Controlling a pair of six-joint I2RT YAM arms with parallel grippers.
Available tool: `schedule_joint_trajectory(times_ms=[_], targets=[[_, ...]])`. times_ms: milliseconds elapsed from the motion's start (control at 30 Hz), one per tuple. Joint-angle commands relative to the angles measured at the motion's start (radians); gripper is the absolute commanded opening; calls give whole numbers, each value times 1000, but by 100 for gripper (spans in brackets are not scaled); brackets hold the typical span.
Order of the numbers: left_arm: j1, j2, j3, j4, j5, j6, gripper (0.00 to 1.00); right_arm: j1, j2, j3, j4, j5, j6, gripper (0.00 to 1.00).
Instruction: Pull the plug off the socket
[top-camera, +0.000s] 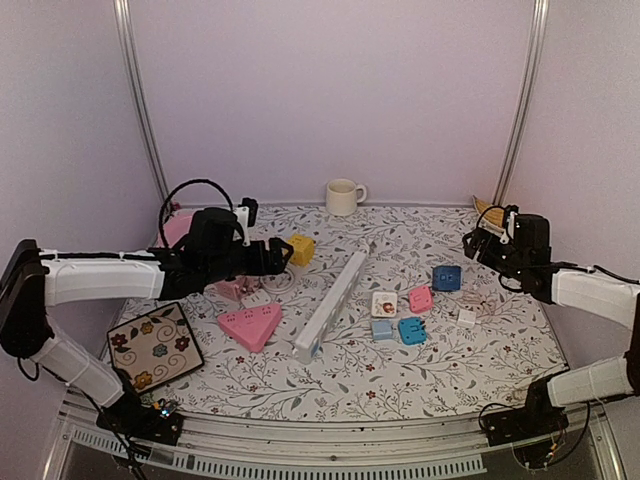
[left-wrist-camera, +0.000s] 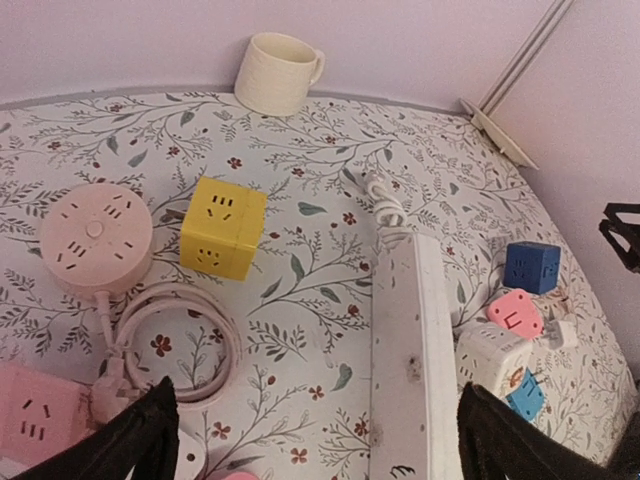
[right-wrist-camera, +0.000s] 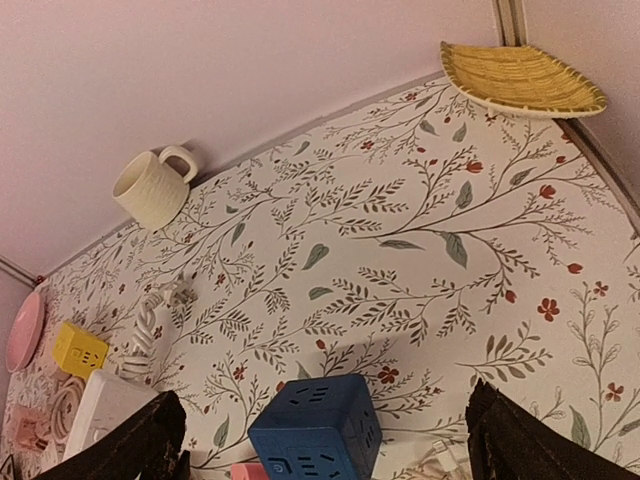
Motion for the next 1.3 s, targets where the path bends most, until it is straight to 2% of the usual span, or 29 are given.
schedule_joint_trajectory(times_ms=[0, 133, 333, 467, 667, 767, 900, 1167, 1267], targets=[[66, -68, -55, -9, -77, 43, 97, -4, -30, -19, -8, 185, -74, 99], [151, -119, -101, 5, -89, 51, 97, -4, -19, -35, 56, 251, -141, 99], [247, -142, -160, 38, -218, 96, 97, -4, -35, -188, 417, 408, -282, 99], [339, -110, -193, 73, -195, 126, 97, -24, -8, -227, 561, 472, -396, 99], [466, -96, -270, 182, -161, 156, 97, -99, 87, -267, 753, 404, -413, 99], [534, -116, -318, 257, -75, 169, 97, -102, 166, -296, 895, 356, -435, 100], [589, -161, -351, 326, -5, 192, 97, -102, 248, -368, 1100, 294, -467, 96], [600, -204, -391, 408, -250, 356, 97, -101, 248, -387, 1126, 247, -503, 100], [600, -177, -455, 554, -303, 434, 97, -102, 246, -391, 1126, 226, -508, 99]])
